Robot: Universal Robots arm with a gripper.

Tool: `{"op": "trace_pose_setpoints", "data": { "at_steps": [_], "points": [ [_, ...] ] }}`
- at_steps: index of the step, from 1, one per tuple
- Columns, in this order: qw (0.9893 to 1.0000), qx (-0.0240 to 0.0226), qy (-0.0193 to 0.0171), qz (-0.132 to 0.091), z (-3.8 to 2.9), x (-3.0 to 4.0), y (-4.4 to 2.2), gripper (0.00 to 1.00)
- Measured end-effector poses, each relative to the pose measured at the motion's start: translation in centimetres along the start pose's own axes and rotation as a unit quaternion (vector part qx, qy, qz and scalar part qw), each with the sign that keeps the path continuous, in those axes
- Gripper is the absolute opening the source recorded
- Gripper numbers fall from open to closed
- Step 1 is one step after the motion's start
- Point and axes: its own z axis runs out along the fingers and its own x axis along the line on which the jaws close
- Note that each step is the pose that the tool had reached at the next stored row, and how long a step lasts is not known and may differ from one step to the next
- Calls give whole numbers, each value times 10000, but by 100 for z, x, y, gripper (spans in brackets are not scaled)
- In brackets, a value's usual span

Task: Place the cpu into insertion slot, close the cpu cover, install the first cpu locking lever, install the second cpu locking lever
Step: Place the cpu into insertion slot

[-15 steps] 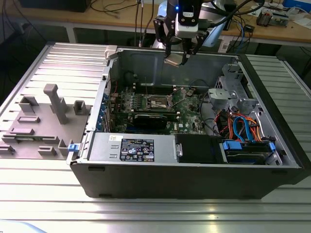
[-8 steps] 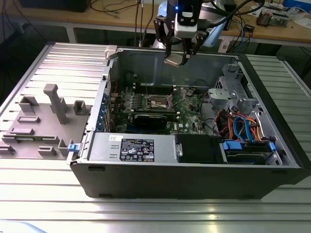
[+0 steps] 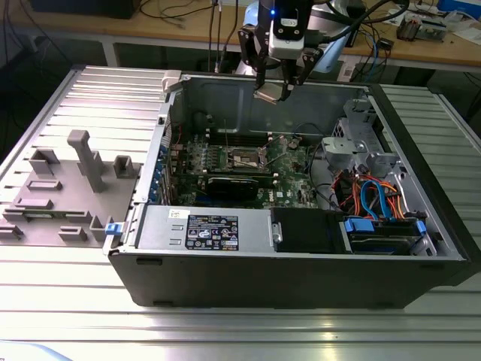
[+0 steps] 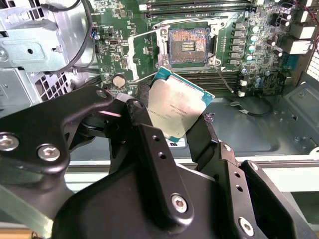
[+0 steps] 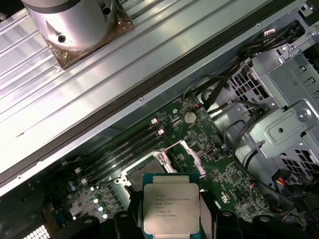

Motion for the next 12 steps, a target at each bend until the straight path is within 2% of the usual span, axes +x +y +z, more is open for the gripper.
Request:
{"op": "trace_pose_setpoints", "data": {
  "at_steps": [12],
  "points": [
    [9999, -3, -14, 150, 1, 0, 0, 54]
  ]
}}
